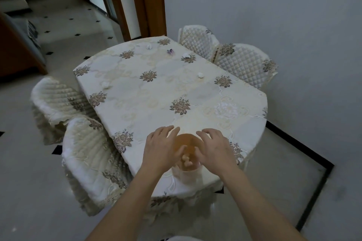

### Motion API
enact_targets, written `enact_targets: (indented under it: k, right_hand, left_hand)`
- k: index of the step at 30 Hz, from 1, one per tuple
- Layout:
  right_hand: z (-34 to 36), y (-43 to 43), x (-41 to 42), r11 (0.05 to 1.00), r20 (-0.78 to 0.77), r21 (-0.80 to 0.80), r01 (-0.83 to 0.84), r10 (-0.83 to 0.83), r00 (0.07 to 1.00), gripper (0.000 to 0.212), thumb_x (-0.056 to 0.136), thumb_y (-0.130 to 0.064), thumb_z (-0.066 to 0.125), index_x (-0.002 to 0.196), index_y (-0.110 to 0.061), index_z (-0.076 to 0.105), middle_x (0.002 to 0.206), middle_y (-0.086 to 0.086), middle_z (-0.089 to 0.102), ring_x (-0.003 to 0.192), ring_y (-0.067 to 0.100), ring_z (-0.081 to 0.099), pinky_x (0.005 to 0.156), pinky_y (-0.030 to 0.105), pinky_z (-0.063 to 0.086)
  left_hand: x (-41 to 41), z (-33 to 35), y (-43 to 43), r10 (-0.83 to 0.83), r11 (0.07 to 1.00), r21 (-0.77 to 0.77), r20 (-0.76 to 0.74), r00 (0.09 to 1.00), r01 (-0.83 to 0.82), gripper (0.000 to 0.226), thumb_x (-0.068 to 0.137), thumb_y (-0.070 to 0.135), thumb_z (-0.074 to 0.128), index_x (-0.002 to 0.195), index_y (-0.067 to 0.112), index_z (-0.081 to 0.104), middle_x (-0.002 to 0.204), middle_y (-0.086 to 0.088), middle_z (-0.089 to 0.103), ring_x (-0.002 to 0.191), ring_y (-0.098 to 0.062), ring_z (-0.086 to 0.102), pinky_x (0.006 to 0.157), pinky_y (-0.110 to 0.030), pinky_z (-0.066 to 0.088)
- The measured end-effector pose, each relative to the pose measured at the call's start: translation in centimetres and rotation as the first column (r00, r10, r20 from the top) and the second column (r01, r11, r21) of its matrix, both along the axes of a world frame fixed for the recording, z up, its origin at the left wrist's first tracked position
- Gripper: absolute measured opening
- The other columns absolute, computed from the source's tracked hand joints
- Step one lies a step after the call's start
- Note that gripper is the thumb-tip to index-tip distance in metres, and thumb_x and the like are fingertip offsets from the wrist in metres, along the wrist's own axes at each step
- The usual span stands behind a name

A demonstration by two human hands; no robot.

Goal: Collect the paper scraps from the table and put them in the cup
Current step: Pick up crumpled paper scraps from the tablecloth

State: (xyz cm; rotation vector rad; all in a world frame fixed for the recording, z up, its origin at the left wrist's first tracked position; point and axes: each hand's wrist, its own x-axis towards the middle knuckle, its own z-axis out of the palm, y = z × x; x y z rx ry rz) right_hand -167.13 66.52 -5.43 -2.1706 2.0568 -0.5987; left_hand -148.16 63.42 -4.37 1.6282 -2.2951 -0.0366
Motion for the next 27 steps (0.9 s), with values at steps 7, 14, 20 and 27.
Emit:
enact_targets:
  k: [7, 14, 20, 27]
  right_hand:
    - [1.3, -0.9, -0.2, 0.998, -0.004, -0.056, 0.000, 0.000, 1.000, 0.045, 0.080, -0.037, 0.062, 0.122, -0.020, 0.062, 0.120, 0.003, 0.062, 0.117, 0.023, 0.054, 0.091, 0.042, 0.047]
    - [3.3, -1.5, -1.4, 0.994, -0.034, -0.107, 0.034, -0.038, 0.999, 0.046, 0.080, -0.036, 0.065, 0.123, -0.020, 0.062, 0.120, 0.002, 0.062, 0.116, 0.023, 0.055, 0.090, 0.042, 0.048]
    - [4.2, 0.7, -5.3, 0.972, -0.023, -0.138, 0.191, -0.196, 0.980, 0.047, 0.078, -0.037, 0.062, 0.122, -0.019, 0.062, 0.118, 0.003, 0.063, 0.112, 0.024, 0.057, 0.087, 0.042, 0.049]
    - [4.7, 7.1, -11.7, 0.879, -0.004, -0.117, 0.463, -0.466, 0.885, 0.048, 0.077, -0.037, 0.059, 0.120, -0.016, 0.062, 0.116, 0.005, 0.063, 0.108, 0.026, 0.056, 0.086, 0.043, 0.049]
  left_hand:
    - [-0.1, 1.0, -0.9, -0.020, 0.998, -0.060, -0.018, 1.000, 0.019, 0.054, 0.080, 0.054, 0.055, 0.124, 0.024, 0.061, 0.123, 0.003, 0.065, 0.116, -0.021, 0.058, 0.093, -0.042, 0.046]
    - [-1.1, 2.8, -1.9, -0.066, 0.994, -0.090, -0.045, 0.997, 0.062, 0.053, 0.081, 0.052, 0.052, 0.123, 0.023, 0.062, 0.121, 0.003, 0.066, 0.114, -0.022, 0.059, 0.090, -0.042, 0.047]
    - [-5.5, 3.5, -2.4, -0.192, 0.976, -0.108, -0.045, 0.980, 0.187, 0.051, 0.081, 0.053, 0.058, 0.125, 0.026, 0.060, 0.123, 0.005, 0.065, 0.116, -0.020, 0.057, 0.092, -0.041, 0.046]
    - [-13.6, 3.1, -1.9, -0.453, 0.889, -0.095, -0.044, 0.891, 0.447, 0.053, 0.086, 0.055, 0.052, 0.130, 0.026, 0.055, 0.128, 0.005, 0.062, 0.120, -0.019, 0.053, 0.094, -0.041, 0.044]
